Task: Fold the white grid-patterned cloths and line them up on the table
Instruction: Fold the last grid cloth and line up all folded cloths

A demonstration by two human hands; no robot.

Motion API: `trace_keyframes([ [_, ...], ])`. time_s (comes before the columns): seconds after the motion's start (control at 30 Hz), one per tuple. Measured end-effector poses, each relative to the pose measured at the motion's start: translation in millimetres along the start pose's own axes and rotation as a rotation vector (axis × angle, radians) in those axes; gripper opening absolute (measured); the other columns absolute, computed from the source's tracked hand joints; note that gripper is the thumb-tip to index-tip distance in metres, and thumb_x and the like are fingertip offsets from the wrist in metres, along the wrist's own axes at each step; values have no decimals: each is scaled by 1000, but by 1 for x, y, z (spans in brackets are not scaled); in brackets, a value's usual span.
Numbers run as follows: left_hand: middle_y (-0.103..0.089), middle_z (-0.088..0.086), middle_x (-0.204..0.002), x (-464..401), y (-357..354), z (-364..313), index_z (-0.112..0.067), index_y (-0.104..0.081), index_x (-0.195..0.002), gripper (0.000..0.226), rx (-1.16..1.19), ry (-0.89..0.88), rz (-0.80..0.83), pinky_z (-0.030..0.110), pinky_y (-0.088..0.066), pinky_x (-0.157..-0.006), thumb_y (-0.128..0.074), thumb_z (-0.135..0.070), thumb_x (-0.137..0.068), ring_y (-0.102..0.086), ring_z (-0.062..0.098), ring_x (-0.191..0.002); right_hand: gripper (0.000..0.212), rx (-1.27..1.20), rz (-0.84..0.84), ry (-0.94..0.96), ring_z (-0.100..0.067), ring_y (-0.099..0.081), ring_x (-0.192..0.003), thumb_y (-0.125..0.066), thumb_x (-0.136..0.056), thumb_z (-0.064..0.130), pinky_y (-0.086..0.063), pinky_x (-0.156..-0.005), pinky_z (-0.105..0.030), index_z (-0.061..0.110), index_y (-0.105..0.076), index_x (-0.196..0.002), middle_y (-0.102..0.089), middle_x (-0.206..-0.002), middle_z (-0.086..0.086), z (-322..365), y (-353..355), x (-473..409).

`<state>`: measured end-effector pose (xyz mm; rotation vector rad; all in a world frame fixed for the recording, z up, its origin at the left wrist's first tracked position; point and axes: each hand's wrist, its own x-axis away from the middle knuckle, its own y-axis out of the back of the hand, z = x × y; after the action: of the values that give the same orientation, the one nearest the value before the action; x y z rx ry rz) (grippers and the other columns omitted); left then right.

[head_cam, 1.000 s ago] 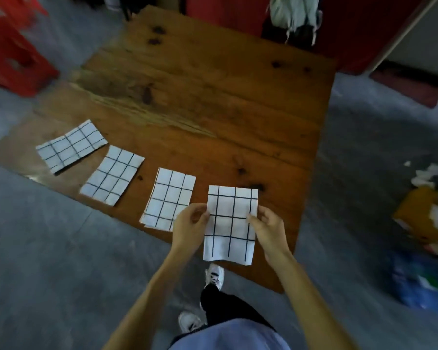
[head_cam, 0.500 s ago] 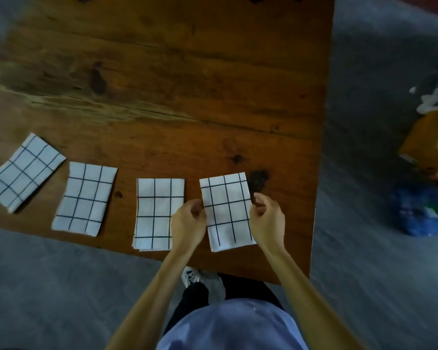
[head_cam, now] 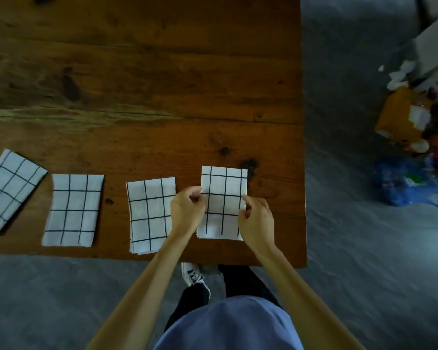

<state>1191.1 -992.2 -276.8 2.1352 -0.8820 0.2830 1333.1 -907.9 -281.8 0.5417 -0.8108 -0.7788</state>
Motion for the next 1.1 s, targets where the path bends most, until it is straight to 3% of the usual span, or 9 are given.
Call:
trace_keyframes([
  [0.17,-65,-2,-115,0,-2,1,-13,-63,-118,27,4,-56,4,0,-38,-64,-61,-12,-90,-54,-1,-92,41,6,-23,37,-10,-59,-86,-55,-94,5,-48,-72,-15,15,-54,-134,-51,-131,-4,0,1,-5],
  [0.33,-64,-2,-108,2,1,3,-12,-63,-115,26,-33,-136,-55,5,-41,-66,-62,-12,-89,-59,7,-91,41,162,-120,182,-23,-48,-119,-62,-91,12,-48,-95,-31,13,-57,-132,-52,-128,-5,2,2,-8],
  [0.43,-61,4,-113,4,2,3,-12,-59,-119,31,-239,-324,-109,16,-47,-77,-62,-12,-88,-59,16,-99,49,279,-57,303,-28,-24,-144,-55,-97,26,-27,-117,-44,15,-43,-143,-32,-153,-10,12,-4,-14],
  [0.5,-55,10,-127,4,-2,5,-10,-53,-126,42,-401,-480,-36,34,-49,-93,-64,-10,-86,-52,24,-117,56,349,29,346,-27,-1,-150,-44,-101,35,-9,-121,-43,14,-27,-151,-12,-161,-10,14,-12,-19],
  [0.57,-45,11,-139,3,-7,6,-12,-47,-134,54,-552,-534,83,42,-39,-106,-66,-12,-84,-40,27,-131,61,408,75,367,-26,8,-149,-41,-103,36,-1,-121,-48,11,-17,-153,-4,-162,-11,8,-21,-22],
  [0.73,-38,8,-145,1,-10,11,-15,-43,-137,57,-660,-516,172,42,-32,-111,-64,-14,-85,-31,26,-136,60,485,65,410,-28,4,-149,-41,-102,36,6,-118,-52,12,-20,-153,-8,-162,-12,-4,-26,-28],
  [0.87,-52,9,-131,6,12,15,-11,-55,-127,44,-500,-486,11,38,-40,-100,-66,-13,-85,-48,26,-122,47,326,4,462,-28,-13,-149,-44,-102,31,-5,-120,-46,14,-40,-145,-24,-158,-12,11,-23,-26],
  [0.97,-55,11,-123,17,50,35,-13,-56,-127,46,-594,-450,-38,40,-45,-92,-67,-26,-84,-53,28,-113,42,245,94,493,-25,-25,-144,-49,-100,26,-22,-119,-46,19,-45,-141,-34,-153,-9,46,-36,-14],
  [1.1,-41,10,-139,28,88,66,-20,-42,-138,68,-732,-441,106,40,-37,-103,-65,-49,-80,-41,26,-128,43,263,199,475,-20,-19,-145,-44,-101,30,-18,-118,-41,26,-39,-144,-25,-157,-1,79,-60,5],
])
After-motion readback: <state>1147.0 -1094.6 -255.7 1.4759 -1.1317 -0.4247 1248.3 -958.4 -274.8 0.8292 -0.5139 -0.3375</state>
